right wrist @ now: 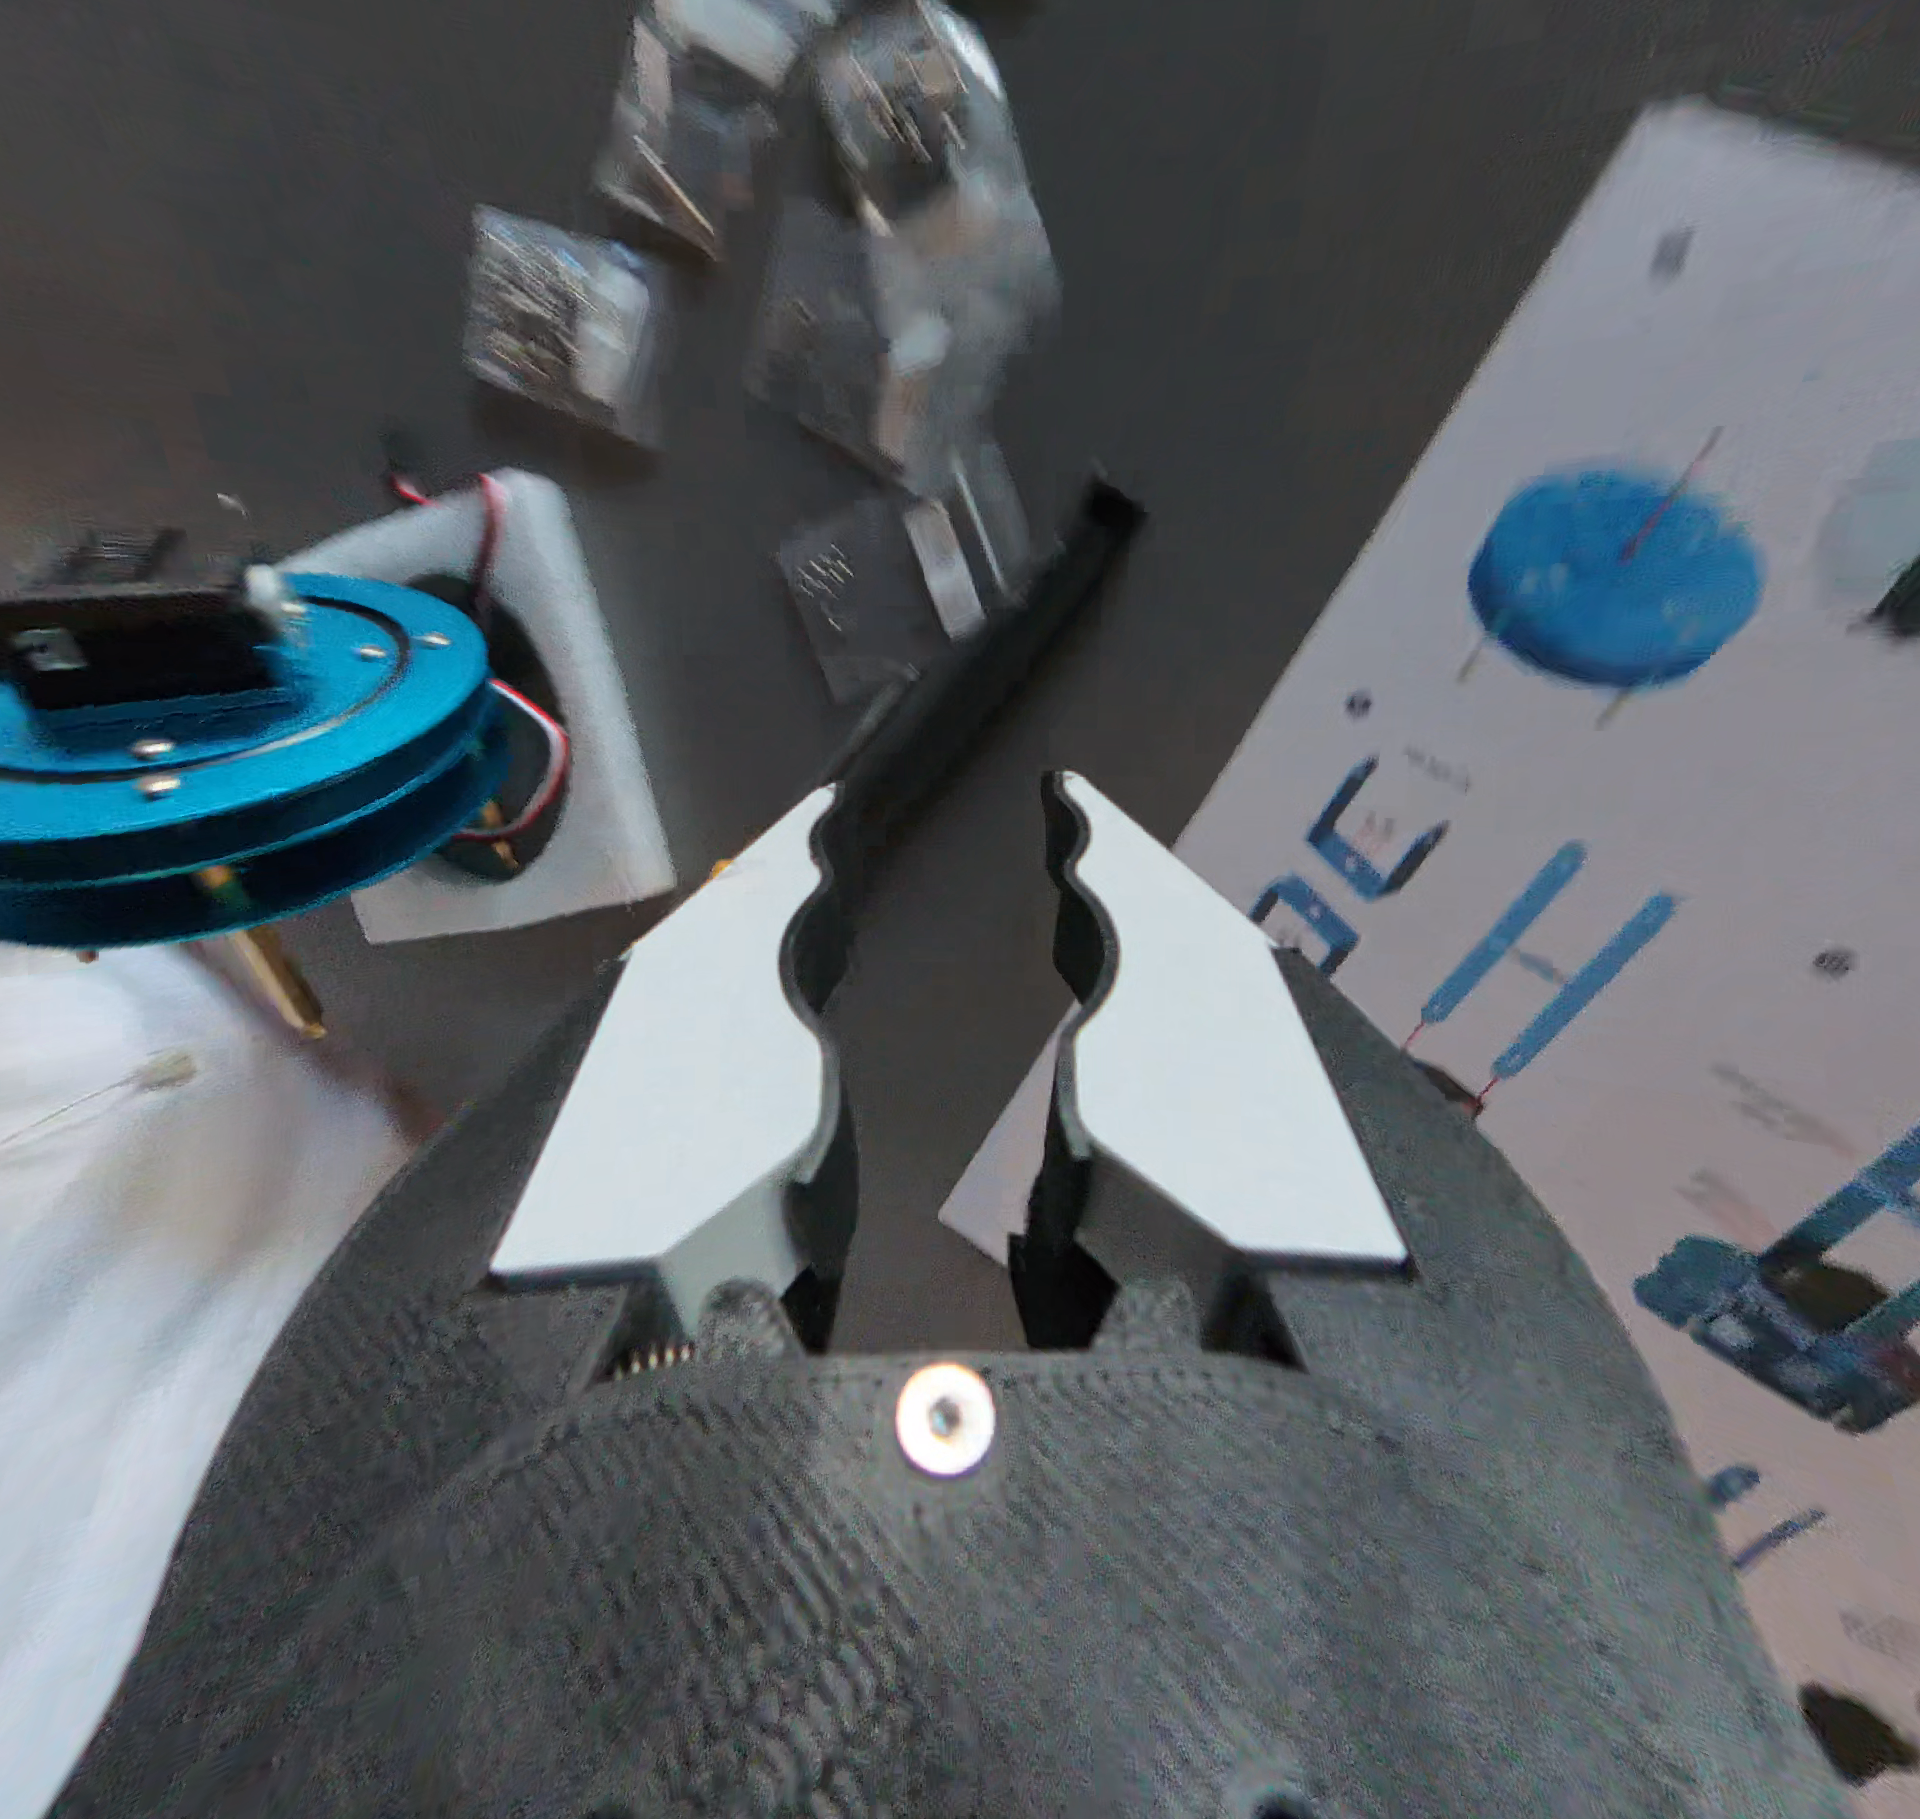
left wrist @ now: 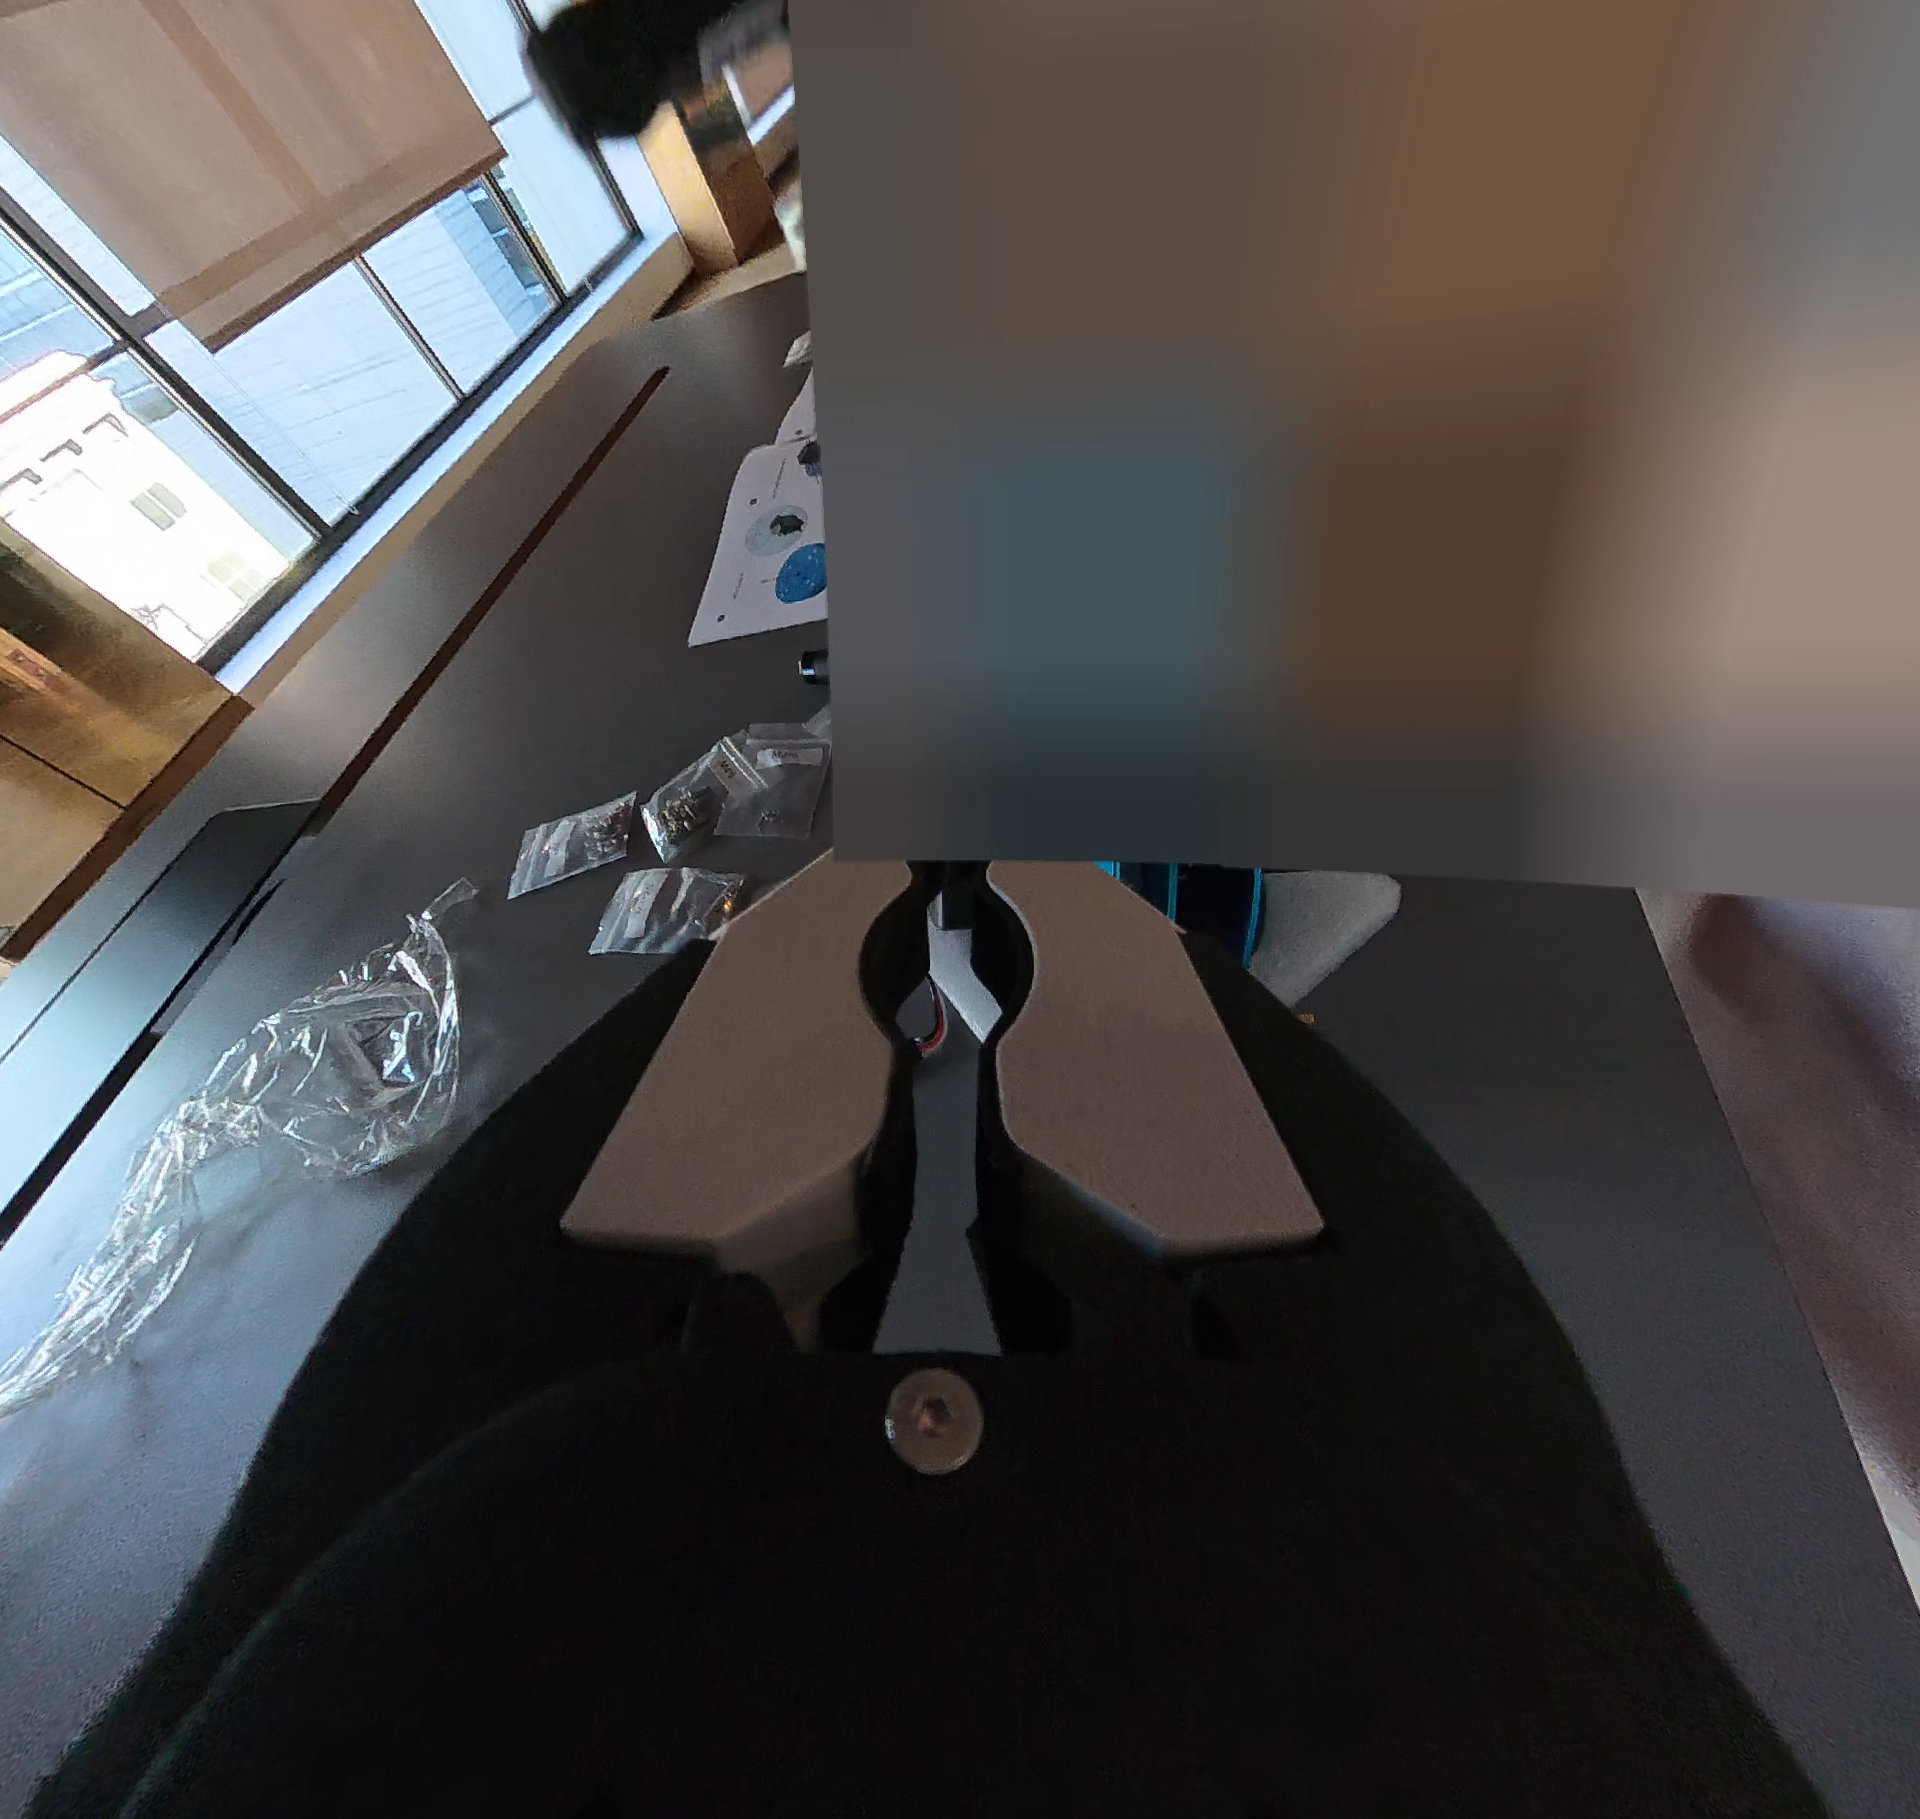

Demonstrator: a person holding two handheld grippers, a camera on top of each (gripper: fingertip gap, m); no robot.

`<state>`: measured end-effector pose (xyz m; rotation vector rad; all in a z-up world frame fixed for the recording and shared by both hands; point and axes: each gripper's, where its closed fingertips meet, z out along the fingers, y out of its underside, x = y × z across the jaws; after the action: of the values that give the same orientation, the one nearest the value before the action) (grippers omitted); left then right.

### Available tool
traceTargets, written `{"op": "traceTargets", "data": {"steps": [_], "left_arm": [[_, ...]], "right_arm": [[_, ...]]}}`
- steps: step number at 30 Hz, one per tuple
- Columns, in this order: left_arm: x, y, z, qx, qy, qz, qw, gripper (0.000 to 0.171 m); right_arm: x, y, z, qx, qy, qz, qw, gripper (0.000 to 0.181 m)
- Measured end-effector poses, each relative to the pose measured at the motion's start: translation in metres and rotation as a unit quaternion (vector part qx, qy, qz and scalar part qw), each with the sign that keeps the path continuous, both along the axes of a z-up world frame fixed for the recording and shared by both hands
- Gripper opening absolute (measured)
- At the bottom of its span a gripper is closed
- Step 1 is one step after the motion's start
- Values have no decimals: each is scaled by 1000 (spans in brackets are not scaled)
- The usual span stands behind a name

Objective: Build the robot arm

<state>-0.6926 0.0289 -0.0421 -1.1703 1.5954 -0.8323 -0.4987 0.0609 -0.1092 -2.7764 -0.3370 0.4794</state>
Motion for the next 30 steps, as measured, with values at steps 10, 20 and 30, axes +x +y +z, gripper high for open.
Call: {"op": "traceTargets", "data": {"steps": [10,20,30], "left_arm": [[-128,77,-24,-73,44,199,976,0],[-198,120,-53,-178,105,276,938,7],[-165,131,-87,-162,205,199,944,10]], "right_arm": [[-59,-34,82,388,178,30,904,32],[-33,-13,84,487,25,-24,873,36],[19,-21,41,396,36,-144,906,39]]}}
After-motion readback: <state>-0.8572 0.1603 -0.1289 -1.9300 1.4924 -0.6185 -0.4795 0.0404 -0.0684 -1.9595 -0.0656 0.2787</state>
